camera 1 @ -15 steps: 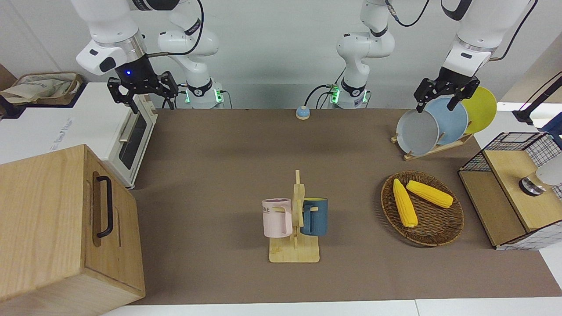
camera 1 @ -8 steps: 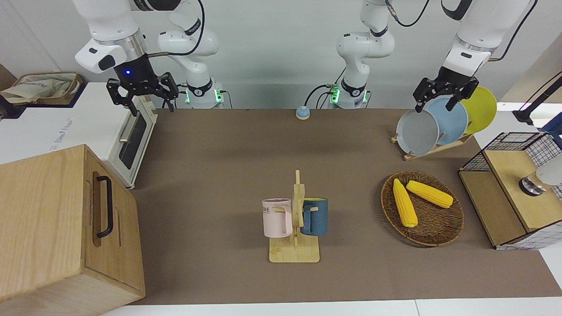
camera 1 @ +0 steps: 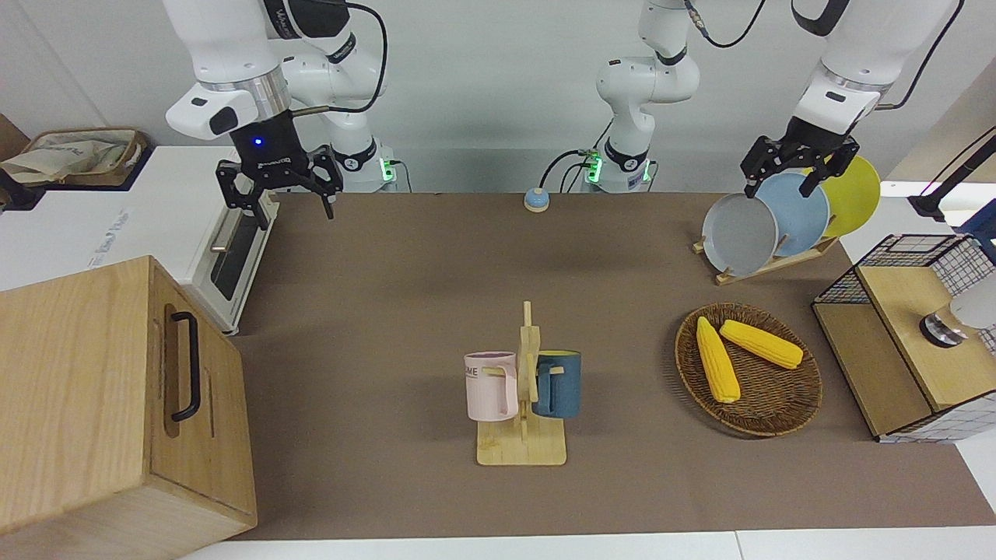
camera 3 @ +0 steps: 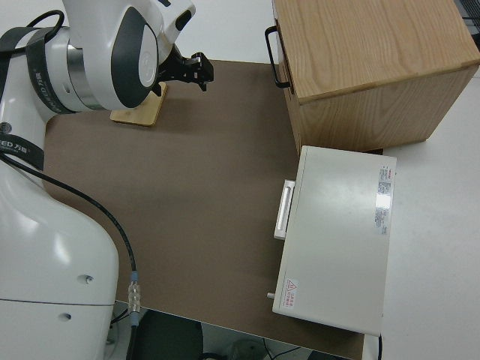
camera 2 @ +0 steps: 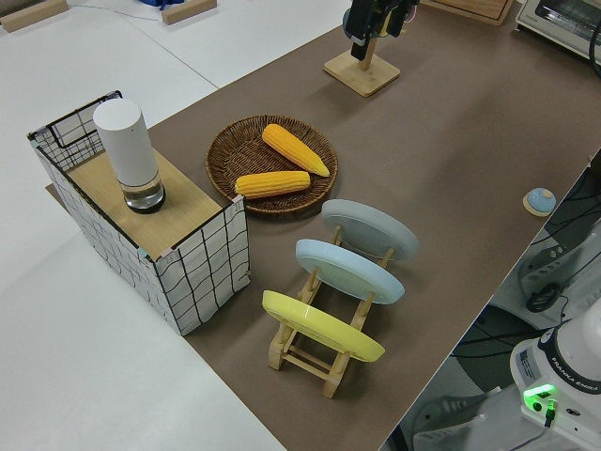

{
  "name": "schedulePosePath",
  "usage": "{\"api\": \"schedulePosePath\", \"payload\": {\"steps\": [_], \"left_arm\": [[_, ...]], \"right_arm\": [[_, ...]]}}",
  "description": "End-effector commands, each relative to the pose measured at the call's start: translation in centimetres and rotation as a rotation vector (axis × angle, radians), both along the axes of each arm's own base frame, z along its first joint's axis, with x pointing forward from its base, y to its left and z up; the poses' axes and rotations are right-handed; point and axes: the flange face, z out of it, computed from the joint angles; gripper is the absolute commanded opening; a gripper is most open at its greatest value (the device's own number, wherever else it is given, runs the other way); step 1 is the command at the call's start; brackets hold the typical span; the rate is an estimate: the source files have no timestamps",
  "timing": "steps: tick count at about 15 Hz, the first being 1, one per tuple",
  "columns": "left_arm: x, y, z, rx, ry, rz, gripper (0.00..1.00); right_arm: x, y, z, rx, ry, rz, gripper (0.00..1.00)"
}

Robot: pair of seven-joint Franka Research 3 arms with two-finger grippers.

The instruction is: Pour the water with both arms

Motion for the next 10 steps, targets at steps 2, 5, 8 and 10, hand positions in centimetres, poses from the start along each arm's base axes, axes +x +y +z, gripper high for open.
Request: {"api": "schedulePosePath", "payload": {"steps": [2, 5, 8, 10], "left_arm": [[-0.4, 5.2, 0.0, -0.016, -0.012, -0.027, 0.99], [-0.3, 8.8, -1.0, -0.012, 0.001, -0.073, 0.99], [-0.1, 12.0, -1.6, 0.0, -0.019, -0.093, 0.99], [-0.2, 14.1, -1.9, -0.002, -0.039, -0.079, 0.99]], "right_arm": [[1.2, 3.8, -2.1, 0.019, -0.068, 0.083, 0.99], [2.1, 7.2, -4.2, 0.017, -0.115, 0.139, 0.987], [3.3, 10.4, -6.3, -0.042, -0.171, 0.213, 0.987], [3.7, 12.3, -7.4, -0.078, -0.206, 0.263, 0.987]]}}
